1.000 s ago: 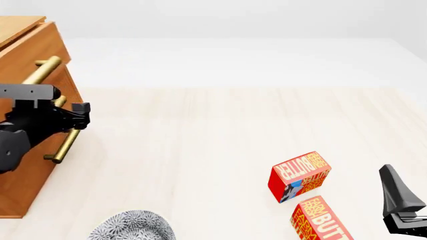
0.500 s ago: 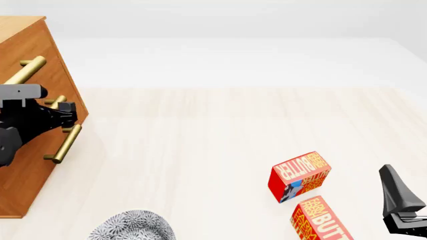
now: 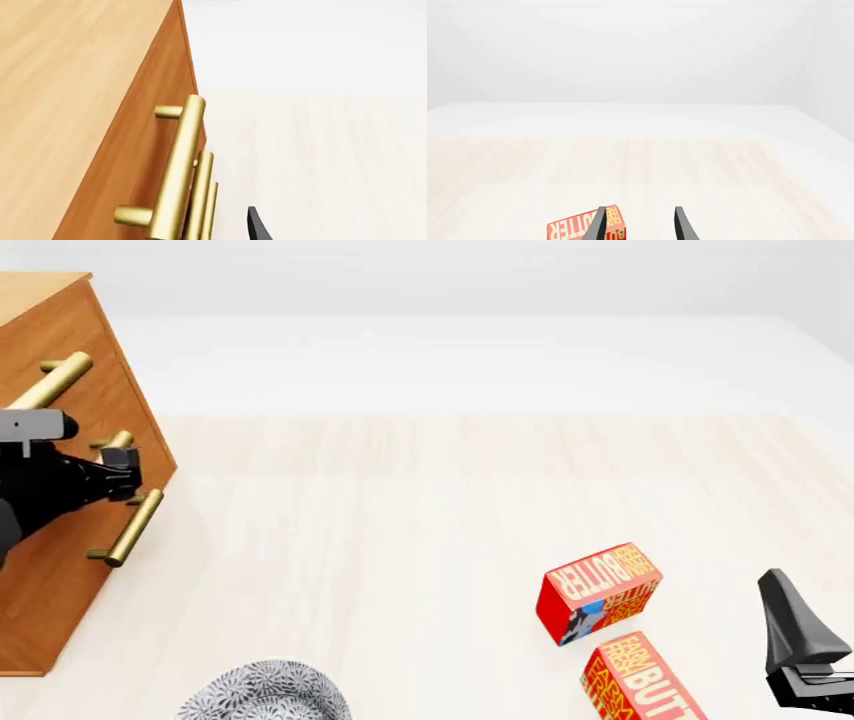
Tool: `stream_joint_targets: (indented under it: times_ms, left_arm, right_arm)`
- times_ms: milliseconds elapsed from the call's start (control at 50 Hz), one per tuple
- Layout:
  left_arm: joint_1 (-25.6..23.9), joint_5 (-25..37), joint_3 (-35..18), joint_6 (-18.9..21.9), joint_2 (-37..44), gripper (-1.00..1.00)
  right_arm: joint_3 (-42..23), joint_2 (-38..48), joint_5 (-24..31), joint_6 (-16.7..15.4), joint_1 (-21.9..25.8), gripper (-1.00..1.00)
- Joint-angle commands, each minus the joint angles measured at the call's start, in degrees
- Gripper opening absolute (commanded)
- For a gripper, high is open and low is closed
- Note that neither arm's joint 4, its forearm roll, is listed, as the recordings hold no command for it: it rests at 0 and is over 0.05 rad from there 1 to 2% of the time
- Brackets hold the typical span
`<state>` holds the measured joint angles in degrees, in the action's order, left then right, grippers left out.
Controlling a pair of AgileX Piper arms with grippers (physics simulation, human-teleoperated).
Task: Put the chocolate pudding in the top drawer of the cabinet and close it.
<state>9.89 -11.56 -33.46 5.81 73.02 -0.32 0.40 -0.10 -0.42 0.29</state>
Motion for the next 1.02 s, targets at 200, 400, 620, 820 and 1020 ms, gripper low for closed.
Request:
stream_joint_targets:
  times_ms: [200,400,620,820,1020]
  left_arm:
    - [8.44,14.92,4.43,0.46,-26.02,1.0]
    - [10.0,25.86,5.09,0.0,-38.7,1.0]
    - [11.19,43.72,-3.17,-0.44,-52.85,1.0]
    - [14.87,54.21,-11.9,1.84,-59.01,1.0]
    - [20.53,61.52,-17.57,2.73,-62.45,1.0]
  right_arm:
    - [0.0,0.02,-0.02,0.0,0.0,1.0]
    - [0.01,0.02,-0.03,0.0,0.0,1.0]
    - [0.01,0.02,-0.03,0.0,0.01,1.0]
    - [0.01,0.07,-0.08,0.01,0.0,1.0]
    - [0.01,0.08,-0.08,-0.01,0.01,1.0]
